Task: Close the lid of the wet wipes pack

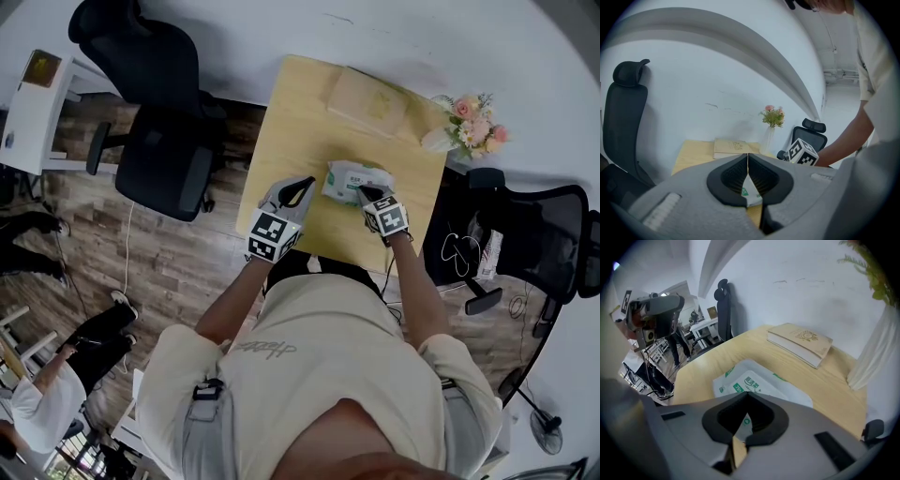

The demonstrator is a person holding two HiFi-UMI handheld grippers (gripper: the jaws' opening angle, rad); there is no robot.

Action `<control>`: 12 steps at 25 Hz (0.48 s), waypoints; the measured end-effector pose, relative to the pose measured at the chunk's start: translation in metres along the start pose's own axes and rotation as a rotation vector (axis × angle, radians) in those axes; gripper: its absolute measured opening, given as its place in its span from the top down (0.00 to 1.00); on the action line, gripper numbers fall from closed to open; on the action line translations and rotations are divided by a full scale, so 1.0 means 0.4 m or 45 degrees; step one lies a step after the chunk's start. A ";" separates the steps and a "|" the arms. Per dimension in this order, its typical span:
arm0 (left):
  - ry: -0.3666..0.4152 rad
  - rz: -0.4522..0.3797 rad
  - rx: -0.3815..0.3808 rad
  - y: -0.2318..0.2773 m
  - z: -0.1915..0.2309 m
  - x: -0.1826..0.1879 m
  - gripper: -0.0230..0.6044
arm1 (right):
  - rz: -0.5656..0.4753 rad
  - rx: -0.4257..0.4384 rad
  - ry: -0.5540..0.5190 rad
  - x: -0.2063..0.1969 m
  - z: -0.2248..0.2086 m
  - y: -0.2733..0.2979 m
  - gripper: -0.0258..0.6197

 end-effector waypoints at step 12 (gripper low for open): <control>0.076 -0.035 -0.071 0.047 -0.079 0.064 0.93 | -0.255 -0.155 0.083 0.016 -0.027 -0.190 0.96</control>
Point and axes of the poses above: the fingertips, and each gripper's own axes: y forward along the fingers, z to its left, x out of its top, the point moved 10 cm from there along -y, backward along the fingers, and after that the axes turned 13 degrees about -z, right-handed, at the moved point
